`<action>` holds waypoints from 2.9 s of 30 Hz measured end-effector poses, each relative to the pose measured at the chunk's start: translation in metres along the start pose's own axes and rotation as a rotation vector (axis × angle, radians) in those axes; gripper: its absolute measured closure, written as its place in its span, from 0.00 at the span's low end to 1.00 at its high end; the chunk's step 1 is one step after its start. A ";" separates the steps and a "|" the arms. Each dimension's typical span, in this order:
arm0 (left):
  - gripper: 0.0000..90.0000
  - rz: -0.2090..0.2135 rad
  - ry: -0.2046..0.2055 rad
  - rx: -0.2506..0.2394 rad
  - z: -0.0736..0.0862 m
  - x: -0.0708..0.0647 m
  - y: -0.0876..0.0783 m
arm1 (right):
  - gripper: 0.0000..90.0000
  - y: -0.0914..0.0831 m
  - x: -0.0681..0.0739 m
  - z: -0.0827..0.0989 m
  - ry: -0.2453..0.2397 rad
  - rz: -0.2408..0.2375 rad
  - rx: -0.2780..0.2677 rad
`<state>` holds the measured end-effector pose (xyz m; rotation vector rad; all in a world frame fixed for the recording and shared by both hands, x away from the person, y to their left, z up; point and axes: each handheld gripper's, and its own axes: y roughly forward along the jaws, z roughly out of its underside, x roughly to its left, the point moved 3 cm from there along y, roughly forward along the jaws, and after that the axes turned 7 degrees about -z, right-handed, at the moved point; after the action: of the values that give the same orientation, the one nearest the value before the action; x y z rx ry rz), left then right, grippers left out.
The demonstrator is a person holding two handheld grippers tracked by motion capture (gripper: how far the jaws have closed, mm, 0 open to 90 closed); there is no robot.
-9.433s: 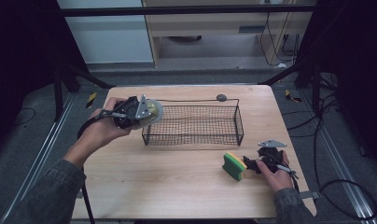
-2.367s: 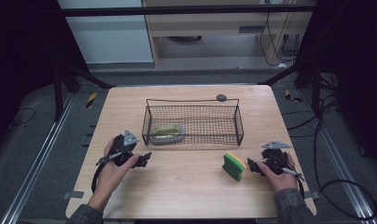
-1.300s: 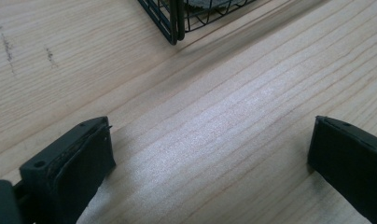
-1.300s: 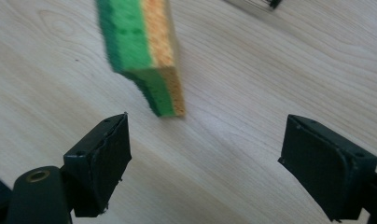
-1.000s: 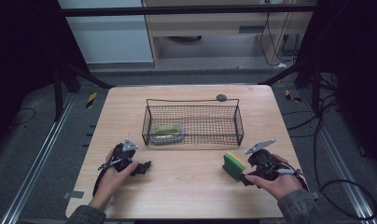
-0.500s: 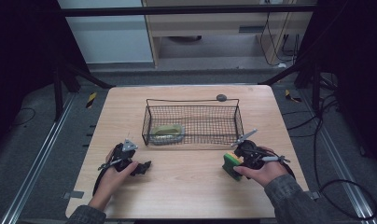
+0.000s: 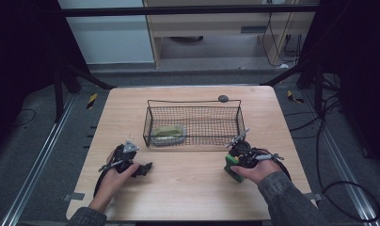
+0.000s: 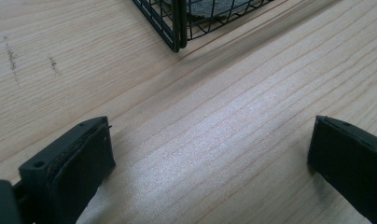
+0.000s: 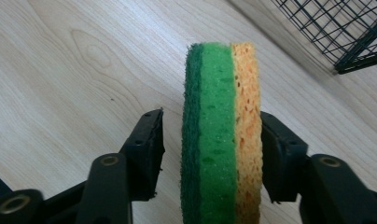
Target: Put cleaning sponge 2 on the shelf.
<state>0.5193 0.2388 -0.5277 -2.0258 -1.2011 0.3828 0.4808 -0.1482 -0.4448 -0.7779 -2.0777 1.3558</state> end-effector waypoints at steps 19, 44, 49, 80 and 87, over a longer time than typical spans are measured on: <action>0.00 0.002 -0.002 -0.011 0.001 0.000 0.000 | 0.70 -0.036 -0.038 0.004 0.037 0.044 -0.086; 0.00 0.008 -0.001 -0.036 0.003 0.001 0.000 | 0.70 -0.110 -0.119 -0.041 0.098 0.189 -0.235; 0.00 0.010 0.002 -0.036 0.003 0.001 0.000 | 0.70 -0.118 -0.125 -0.058 0.104 0.195 -0.280; 0.00 0.017 0.009 -0.038 0.002 0.001 0.001 | 0.70 -0.067 -0.127 -0.108 0.087 0.104 -0.329; 0.00 0.018 0.010 -0.039 0.002 0.002 0.001 | 0.70 -0.050 -0.130 -0.109 0.095 0.090 -0.309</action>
<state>0.5196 0.2408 -0.5297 -2.0712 -1.1930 0.3600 0.6381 -0.1895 -0.3762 -1.0534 -2.2275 1.0307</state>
